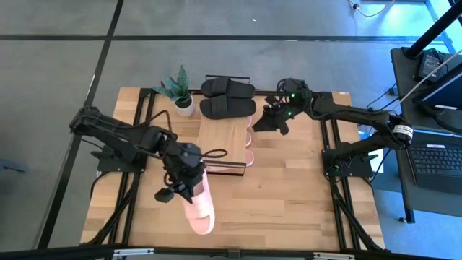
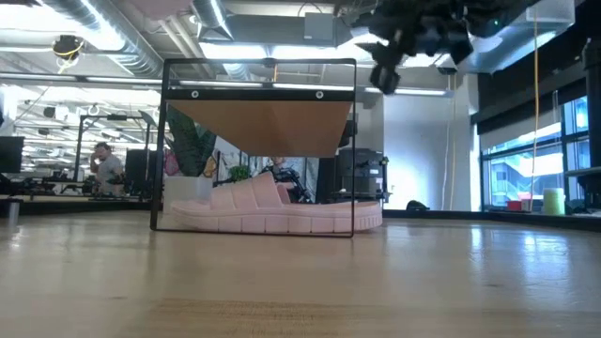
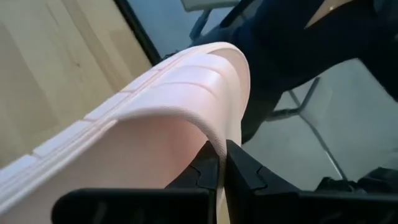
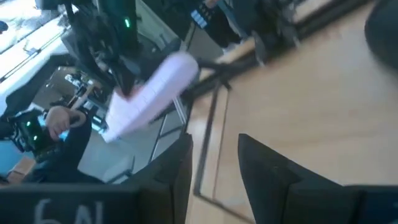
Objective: Pick and place slides into the shelf
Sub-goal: Put the pink slide under the shelf
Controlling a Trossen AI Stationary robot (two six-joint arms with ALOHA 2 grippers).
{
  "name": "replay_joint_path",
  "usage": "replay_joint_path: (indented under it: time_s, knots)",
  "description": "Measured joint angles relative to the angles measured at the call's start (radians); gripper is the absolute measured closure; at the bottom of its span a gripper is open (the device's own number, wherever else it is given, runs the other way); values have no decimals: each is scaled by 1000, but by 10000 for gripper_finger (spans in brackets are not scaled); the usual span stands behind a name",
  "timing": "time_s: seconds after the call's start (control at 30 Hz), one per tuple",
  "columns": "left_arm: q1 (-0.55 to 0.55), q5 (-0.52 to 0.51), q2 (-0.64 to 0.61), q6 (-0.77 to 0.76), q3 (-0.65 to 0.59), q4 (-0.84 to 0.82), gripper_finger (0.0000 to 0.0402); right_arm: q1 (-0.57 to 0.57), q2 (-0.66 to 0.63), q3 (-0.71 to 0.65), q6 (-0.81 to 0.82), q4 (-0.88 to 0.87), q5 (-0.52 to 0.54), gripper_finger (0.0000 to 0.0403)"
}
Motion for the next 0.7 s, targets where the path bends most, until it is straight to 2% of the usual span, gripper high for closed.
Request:
replay_joint_path:
  time_s: [0.23,0.4,0.5,0.7]
  knots:
    - [11,-22,133,117,219,-255,400,22,0,80,20,2,15,273]
    - [10,-22,217,130,341,-394,400,49,0,83,46,2,18,263]
    - [11,-23,262,193,412,-447,400,74,0,83,45,7,54,235]
    - [26,-59,330,289,527,-533,400,131,0,83,40,76,231,155]
